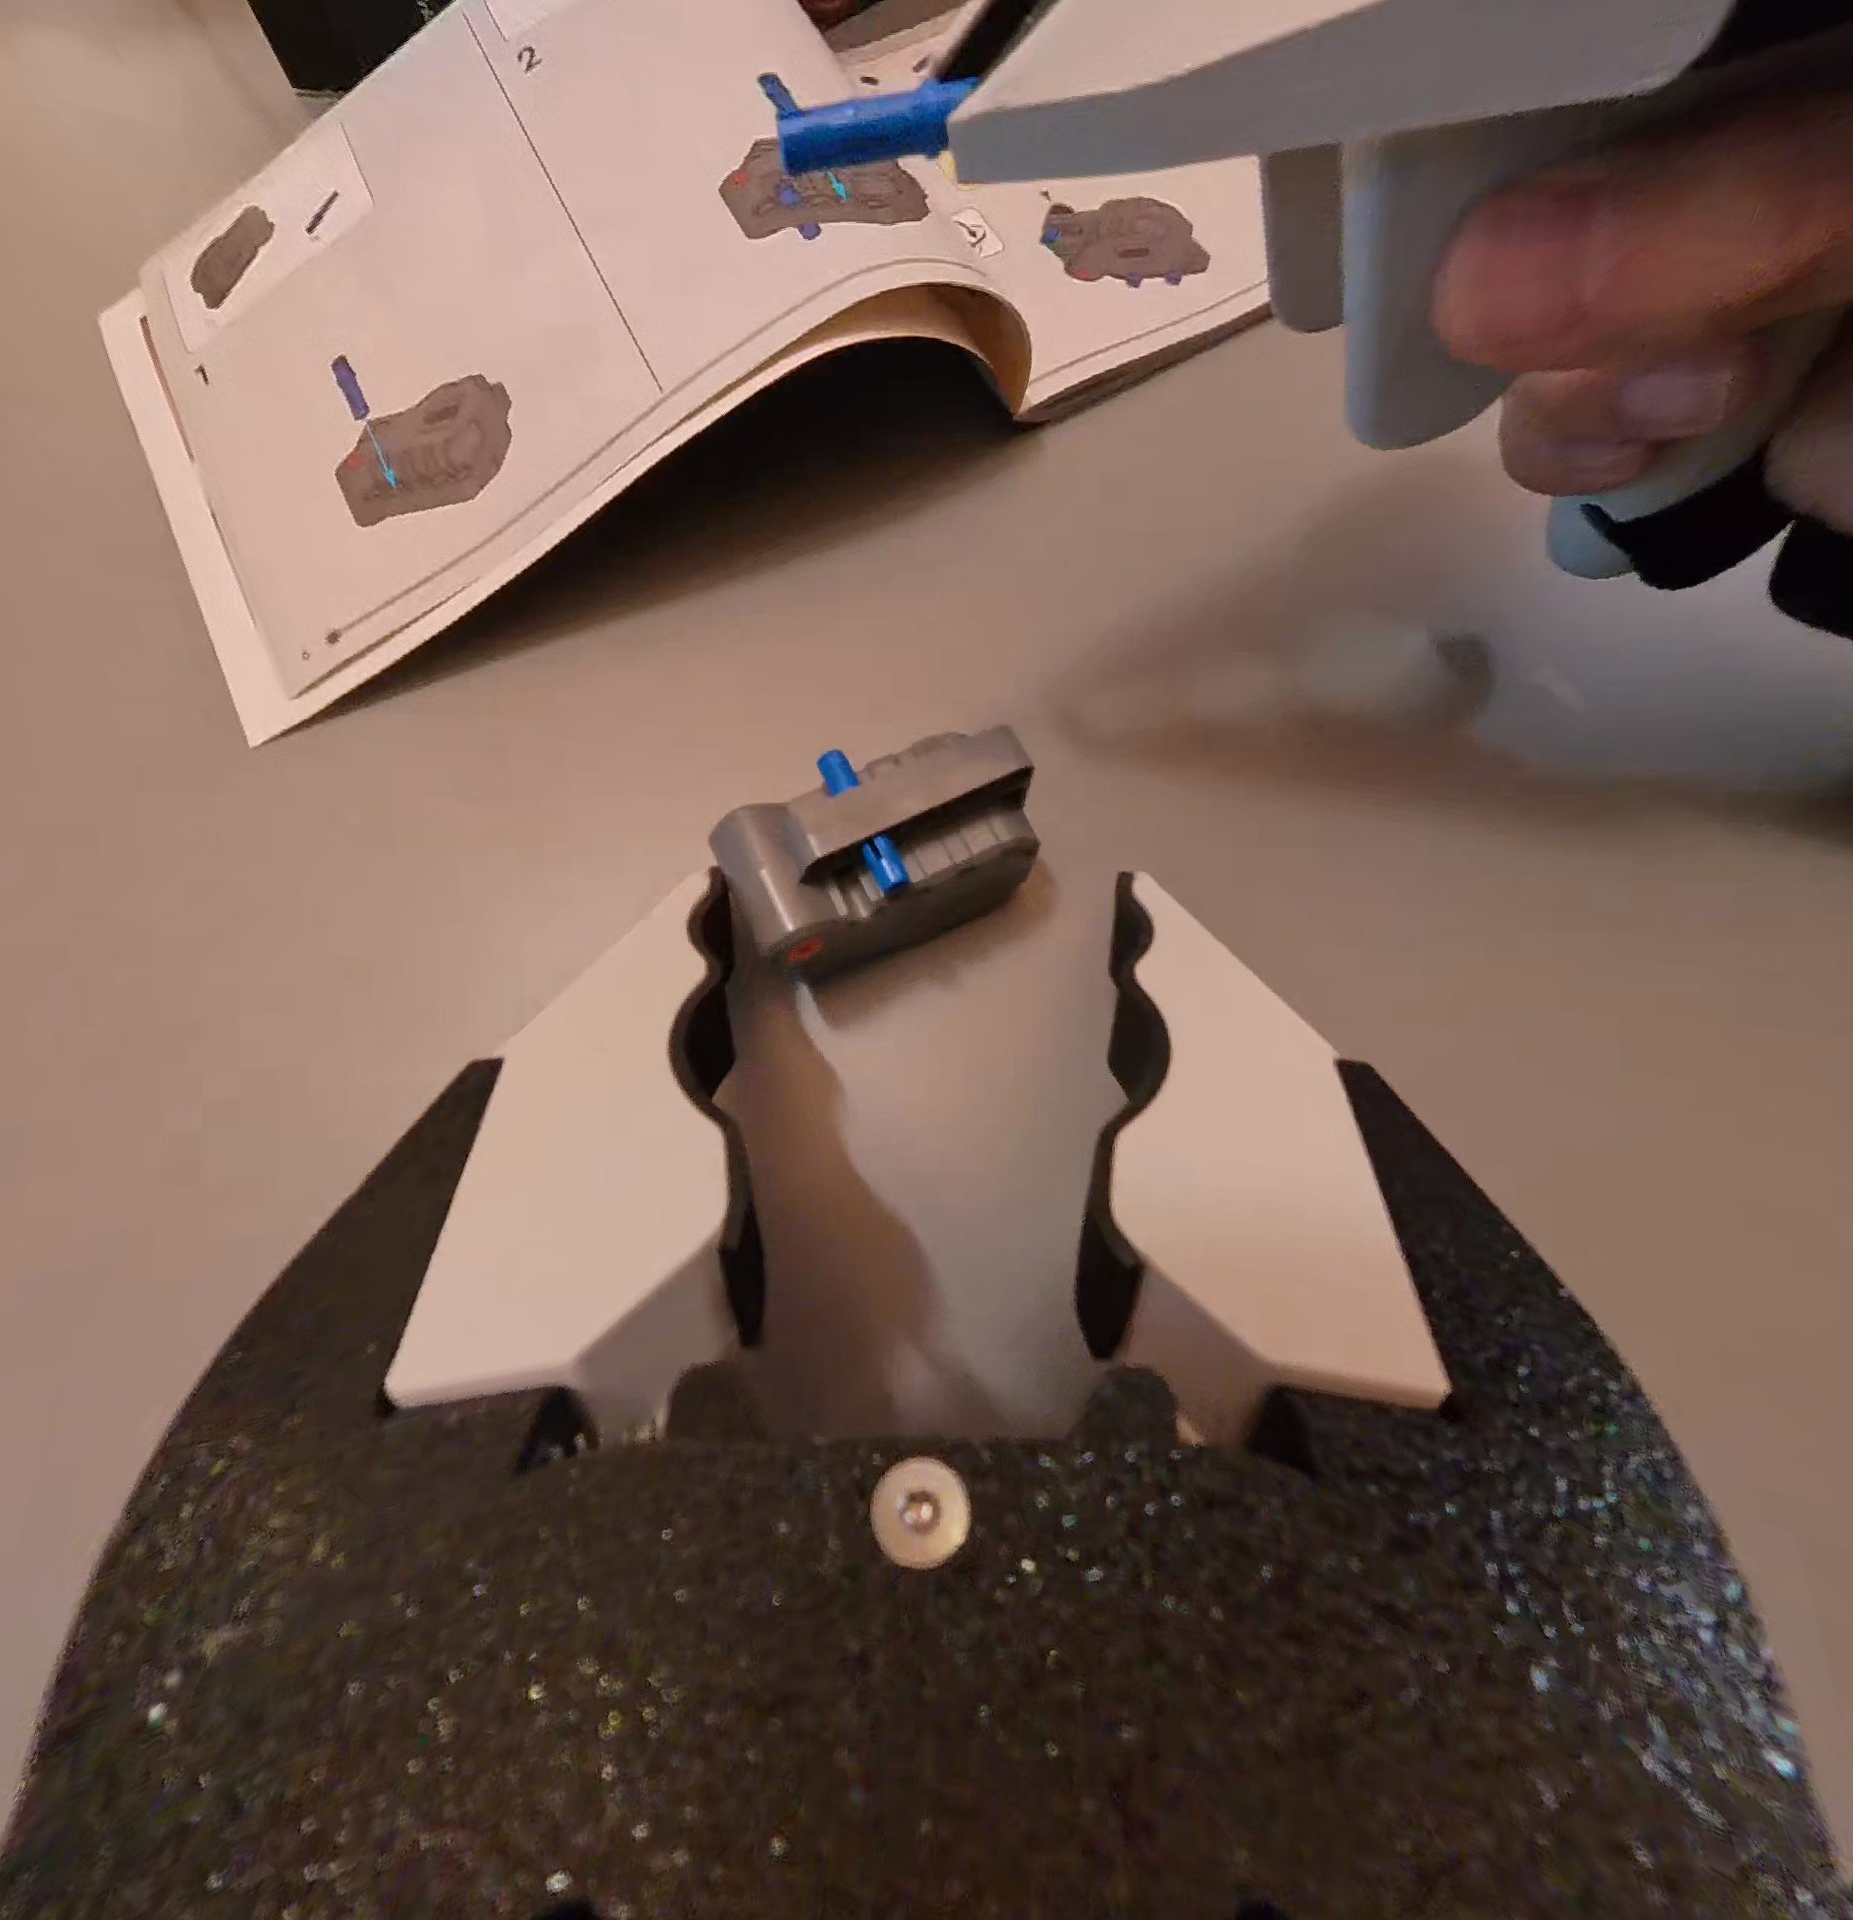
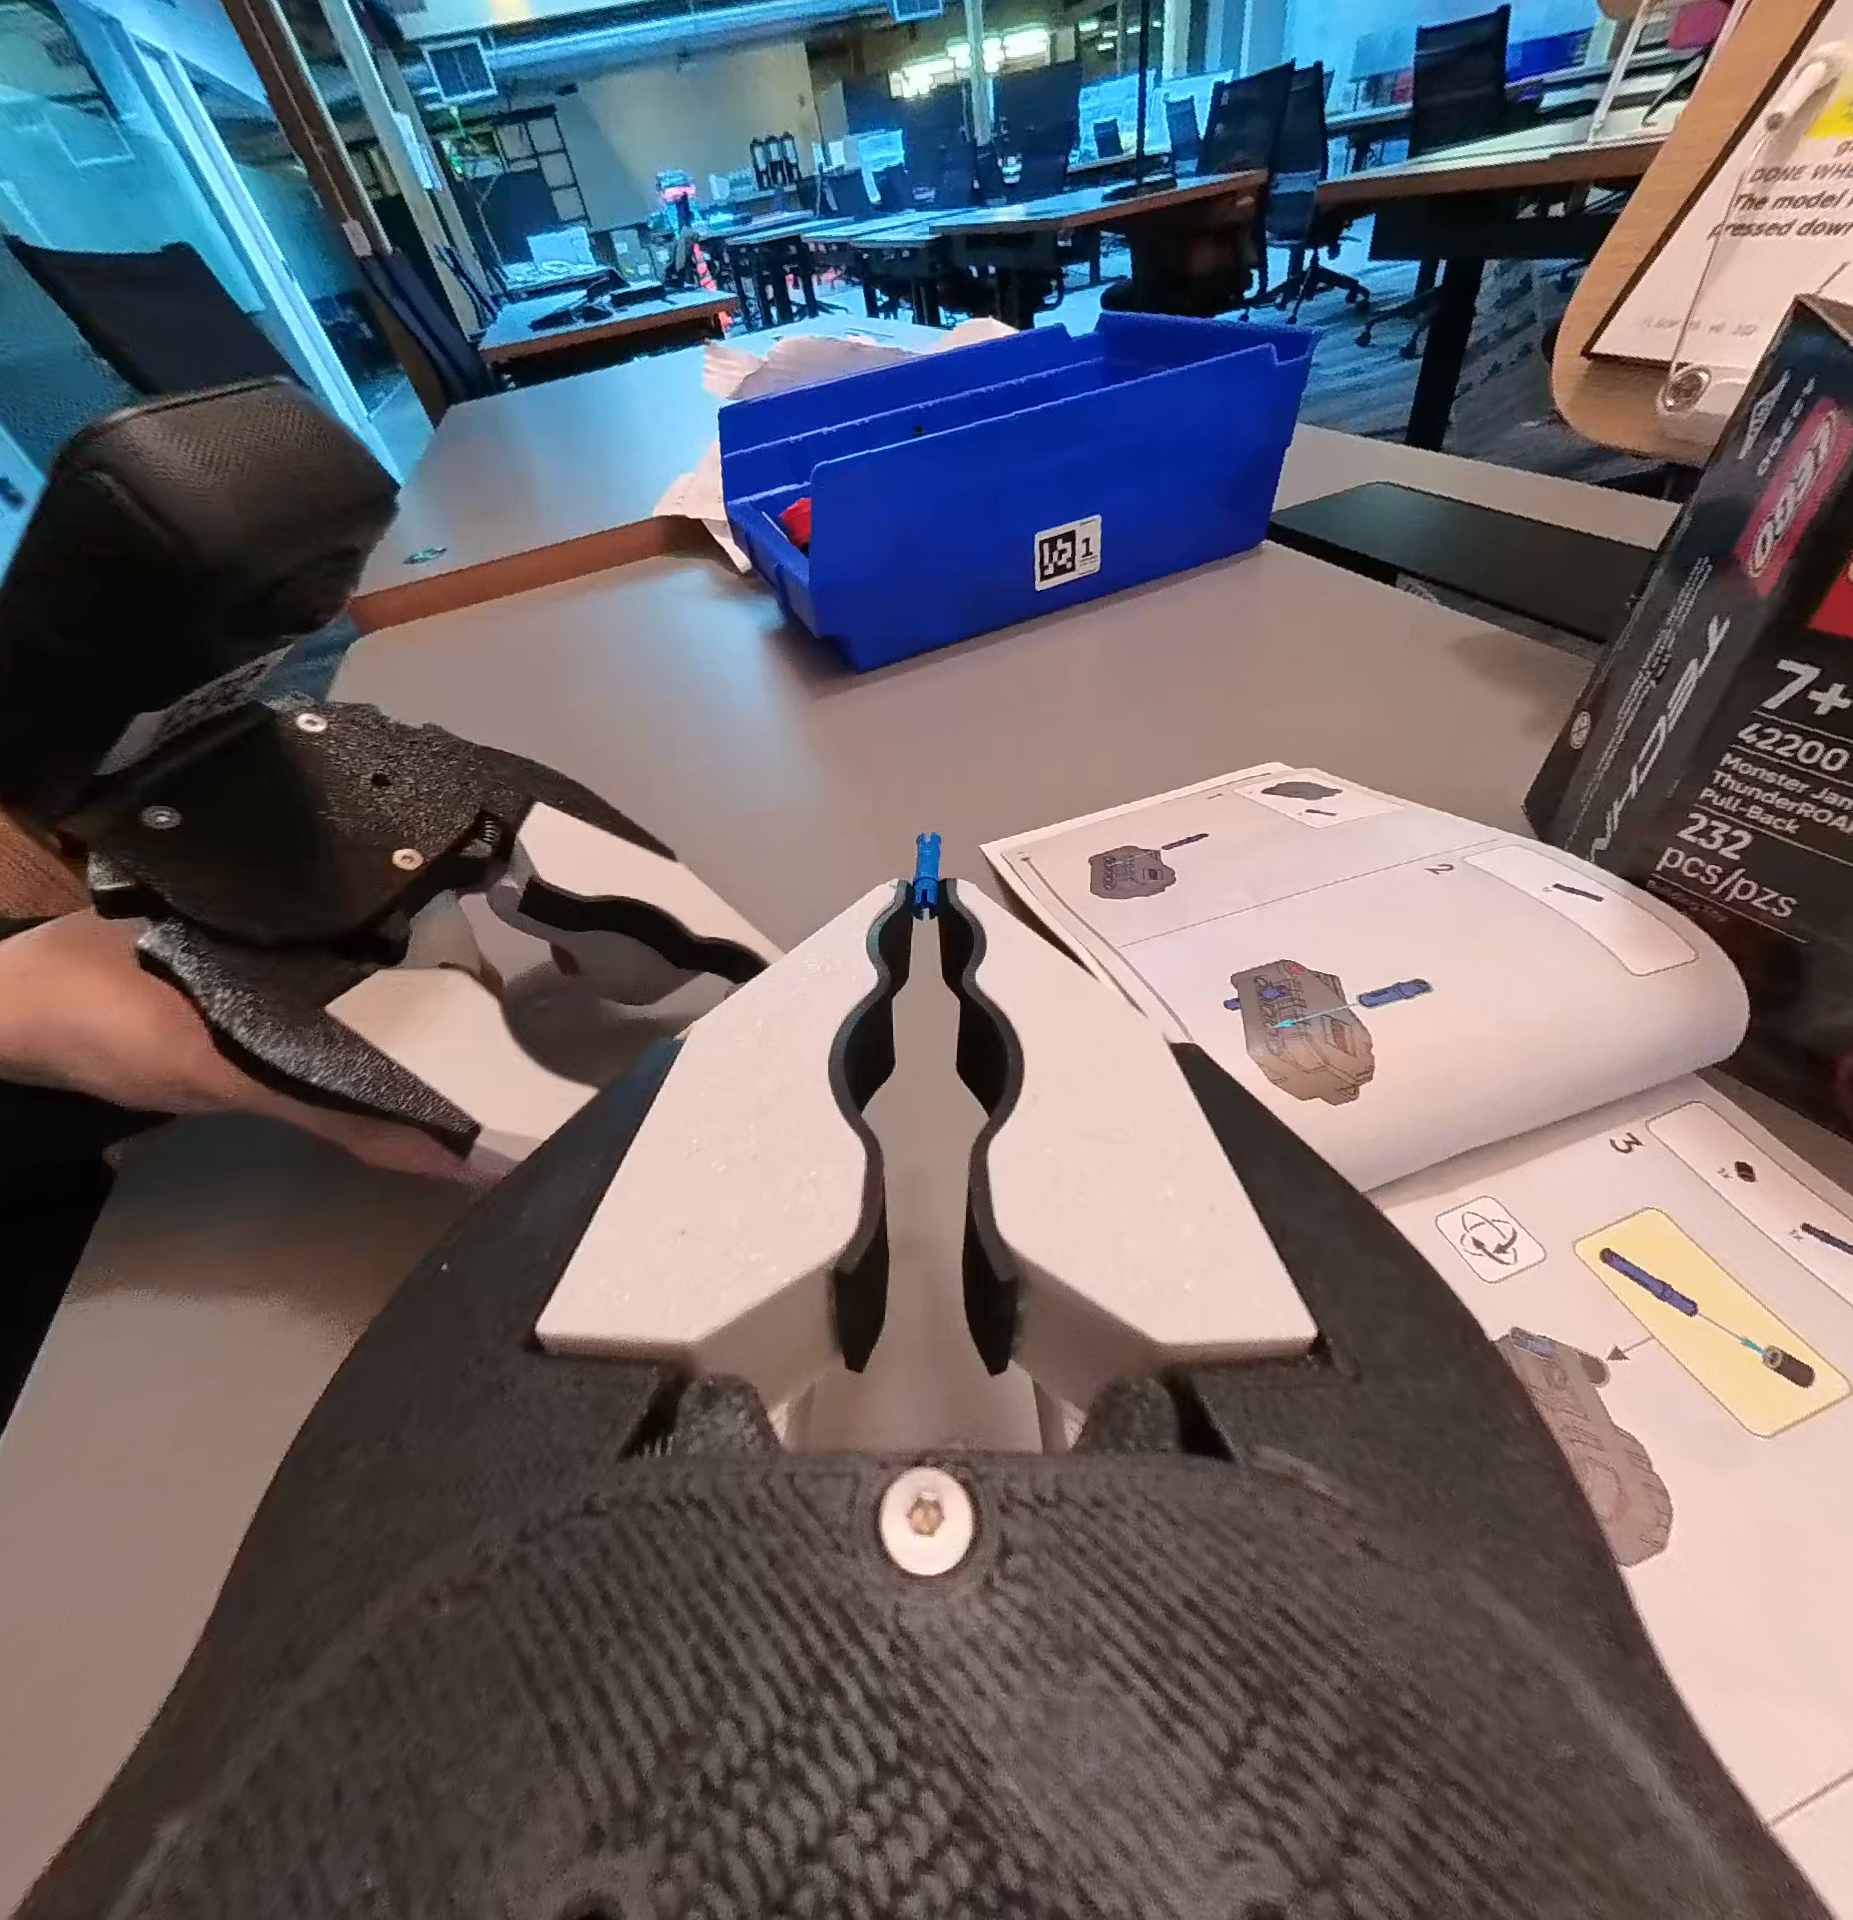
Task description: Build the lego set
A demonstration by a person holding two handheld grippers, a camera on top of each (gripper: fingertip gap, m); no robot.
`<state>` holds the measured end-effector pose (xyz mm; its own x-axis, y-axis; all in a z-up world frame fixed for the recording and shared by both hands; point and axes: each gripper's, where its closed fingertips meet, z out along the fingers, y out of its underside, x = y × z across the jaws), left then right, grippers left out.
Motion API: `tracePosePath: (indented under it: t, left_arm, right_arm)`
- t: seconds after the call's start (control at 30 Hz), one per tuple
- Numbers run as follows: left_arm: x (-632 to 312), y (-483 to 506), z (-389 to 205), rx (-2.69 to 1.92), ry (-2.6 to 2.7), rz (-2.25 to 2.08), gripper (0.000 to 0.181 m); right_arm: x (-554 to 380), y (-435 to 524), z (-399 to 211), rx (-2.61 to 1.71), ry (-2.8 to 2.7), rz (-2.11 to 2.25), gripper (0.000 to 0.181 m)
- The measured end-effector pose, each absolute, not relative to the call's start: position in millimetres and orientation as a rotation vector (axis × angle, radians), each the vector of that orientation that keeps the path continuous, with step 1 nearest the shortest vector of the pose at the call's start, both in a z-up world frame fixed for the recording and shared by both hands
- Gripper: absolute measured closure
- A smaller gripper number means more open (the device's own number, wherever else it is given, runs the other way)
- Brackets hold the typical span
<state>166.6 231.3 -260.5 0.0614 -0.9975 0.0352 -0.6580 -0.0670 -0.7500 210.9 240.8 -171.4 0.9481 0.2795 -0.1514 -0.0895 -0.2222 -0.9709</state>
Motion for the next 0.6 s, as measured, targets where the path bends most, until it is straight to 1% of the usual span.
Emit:
tracePosePath:
  t: [0.1, 0.13, 0.17, 0.2, 0.23, 0.3, 0.33, 0.43, 0.47, 0.53, 0.6]
  left_arm:
    - [166.7, 233.3, -255.4, -1.698, 1.711, -0.822, 0.129]
    - [164.8, 234.4, -256.1, -1.639, 1.770, -0.807, 0.130]
    - [162.1, 235.1, -258.0, -1.554, 1.854, -0.785, 0.137]
    - [159.1, 236.9, -260.6, -1.458, 1.937, -0.756, 0.149]
    - [158.1, 240.2, -261.4, -1.366, 1.989, -0.740, 0.153]
    - [157.0, 245.7, -260.6, -1.244, 2.058, -0.749, 0.156]
    - [156.6, 248.9, -259.4, -1.232, 2.072, -0.768, 0.153]
    - [154.8, 259.2, -251.3, -1.309, 2.059, -0.848, 0.131]
    - [154.2, 259.2, -243.9, -1.303, 2.047, -0.892, 0.127]
    - [153.1, 249.8, -219.7, -1.188, 2.016, -1.014, 0.131]
    - [152.2, 233.4, -193.4, -1.044, 2.003, -1.116, 0.140]
  right_arm:
    - [208.7, 239.8, -174.8, -1.782, -0.153, 0.374, 0.178]
    - [207.7, 239.0, -176.2, -1.790, -0.158, 0.389, 0.178]
    - [204.1, 237.4, -178.6, -1.806, -0.176, 0.424, 0.178]
    - [200.1, 235.6, -182.3, -1.828, -0.192, 0.466, 0.178]
    - [198.3, 234.5, -185.8, -1.847, -0.196, 0.491, 0.178]
    - [190.7, 230.0, -192.1, -1.884, -0.224, 0.572, 0.179]
    - [188.9, 228.5, -193.9, -1.895, -0.230, 0.599, 0.179]
    - [184.2, 219.8, -195.6, -1.912, -0.260, 0.696, 0.179]
    - [181.8, 215.6, -195.6, -1.913, -0.264, 0.756, 0.179]
    - [180.6, 209.3, -193.8, -1.902, -0.251, 0.856, 0.179]
    - [180.7, 205.0, -190.2, -1.887, -0.241, 0.925, 0.179]
